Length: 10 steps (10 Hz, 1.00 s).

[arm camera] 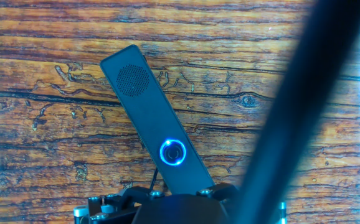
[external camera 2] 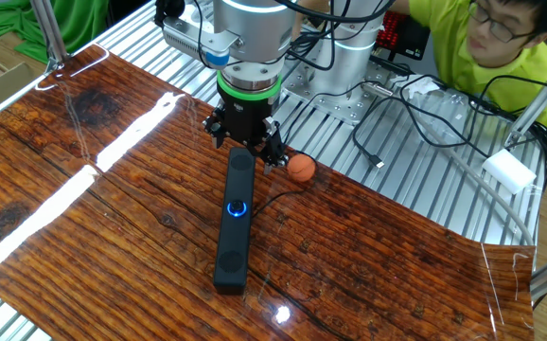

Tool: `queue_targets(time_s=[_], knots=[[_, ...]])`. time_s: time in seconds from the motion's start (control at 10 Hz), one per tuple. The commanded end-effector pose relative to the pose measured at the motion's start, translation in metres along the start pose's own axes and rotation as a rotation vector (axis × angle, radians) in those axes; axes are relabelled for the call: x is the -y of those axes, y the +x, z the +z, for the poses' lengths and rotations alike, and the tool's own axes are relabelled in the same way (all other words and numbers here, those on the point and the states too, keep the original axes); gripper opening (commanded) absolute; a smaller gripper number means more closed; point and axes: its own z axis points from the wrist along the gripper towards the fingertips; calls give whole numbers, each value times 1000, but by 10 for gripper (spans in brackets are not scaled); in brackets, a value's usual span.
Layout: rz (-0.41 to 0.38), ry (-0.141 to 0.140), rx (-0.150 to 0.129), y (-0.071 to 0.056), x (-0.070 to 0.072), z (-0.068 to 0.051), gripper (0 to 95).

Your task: Turn the knob to increase the volume of the speaker

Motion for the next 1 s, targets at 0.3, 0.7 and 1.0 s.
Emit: queue_targets(time_s=[0.3,0.7,1.0], knots=[[167,12,60,0,0,0,0],[167,12,60,0,0,0,0],[165,11,60,0,0,0,0]])
